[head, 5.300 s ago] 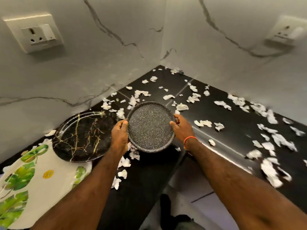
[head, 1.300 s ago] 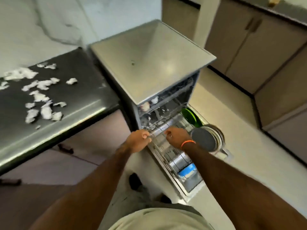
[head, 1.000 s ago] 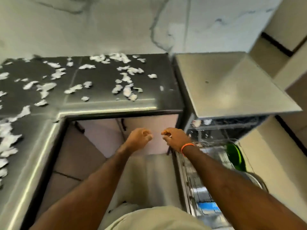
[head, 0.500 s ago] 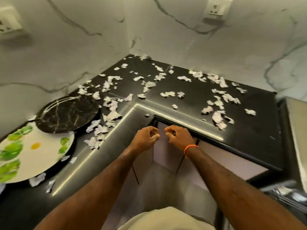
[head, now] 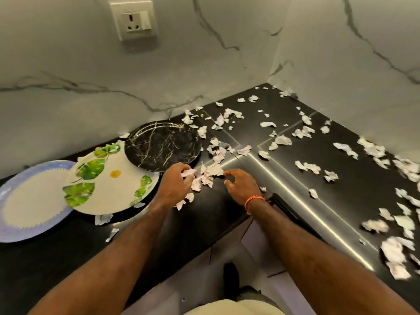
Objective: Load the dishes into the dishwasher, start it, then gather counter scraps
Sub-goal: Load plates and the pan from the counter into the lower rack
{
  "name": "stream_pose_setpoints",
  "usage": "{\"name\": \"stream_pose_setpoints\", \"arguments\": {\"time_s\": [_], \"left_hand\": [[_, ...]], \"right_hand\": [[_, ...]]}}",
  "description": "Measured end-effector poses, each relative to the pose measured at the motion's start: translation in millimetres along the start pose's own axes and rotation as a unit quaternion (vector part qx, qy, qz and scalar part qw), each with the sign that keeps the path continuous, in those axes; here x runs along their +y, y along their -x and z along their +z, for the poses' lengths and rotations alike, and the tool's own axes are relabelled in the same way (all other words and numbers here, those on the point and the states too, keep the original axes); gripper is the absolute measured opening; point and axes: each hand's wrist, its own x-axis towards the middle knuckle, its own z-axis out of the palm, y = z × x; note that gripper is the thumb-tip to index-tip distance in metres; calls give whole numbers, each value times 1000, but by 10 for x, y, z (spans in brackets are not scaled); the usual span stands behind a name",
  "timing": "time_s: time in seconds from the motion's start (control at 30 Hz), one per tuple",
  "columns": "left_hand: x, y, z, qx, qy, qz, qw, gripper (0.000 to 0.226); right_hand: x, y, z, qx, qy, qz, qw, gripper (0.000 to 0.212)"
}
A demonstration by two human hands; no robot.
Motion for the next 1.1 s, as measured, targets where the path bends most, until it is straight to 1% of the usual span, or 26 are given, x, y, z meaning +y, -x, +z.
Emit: {"name": "stream_pose_setpoints", "arguments": {"time_s": [0.13,0.2,0.27,0.37,0.43,0.5,0.57,0.63,0.67,0.7,0.77,0.83,0.87,0.93,1.03,1.1], "left_hand": [[-175,-233,-143,82,-20,-62,994,25],[-319,-360,-201,124,-46,-87,987,22],[-489,-477,-264,152,-67,-135,977,23],[-660,-605,-336,159,-65,-219,961,28],[-718,-661,-355,139,-58,-245,958,30],[-715,-721,-375,153,-24,-273,950,38],[-678,-777,-384,208,39,-323,922,53],[-603,-837,-384,255,131,-383,878,68],[-602,-857,-371,273,174,-405,855,70],[-584,-866,-376,284,208,-417,838,67],[-660,-876,-364,302,249,-422,818,53],[-787,-867,-333,311,278,-411,811,41],[-872,-871,-303,312,289,-400,812,38],[-764,-854,-320,305,298,-384,819,34],[-591,-866,-310,304,315,-319,841,27],[-528,-890,-307,304,338,-278,846,23]], "right_hand": [[-180,-565,61,-48,15,-31,998,36],[-256,-883,110,-74,21,-46,996,39],[-333,-1164,155,-96,26,-58,993,42],[-445,-1505,219,-122,32,-68,990,46],[-460,-1689,314,-140,20,-45,989,50],[-465,-1845,432,-153,18,-30,988,61],[-480,-1944,539,-161,6,-21,987,72],[-497,-2041,632,-173,-20,-6,985,80],[-480,-2096,677,-180,-38,3,983,84],[-443,-2165,732,-184,-60,9,981,89],[-350,-2270,807,-191,-109,14,976,93],[-356,-2216,722,-197,-151,8,969,94],[-366,-2171,660,-198,-164,10,966,95],[-326,-2111,575,-190,-182,5,965,100],[-157,-2027,486,-171,-179,-2,969,108],[-77,-1930,381,-144,-176,-6,974,106]]}}
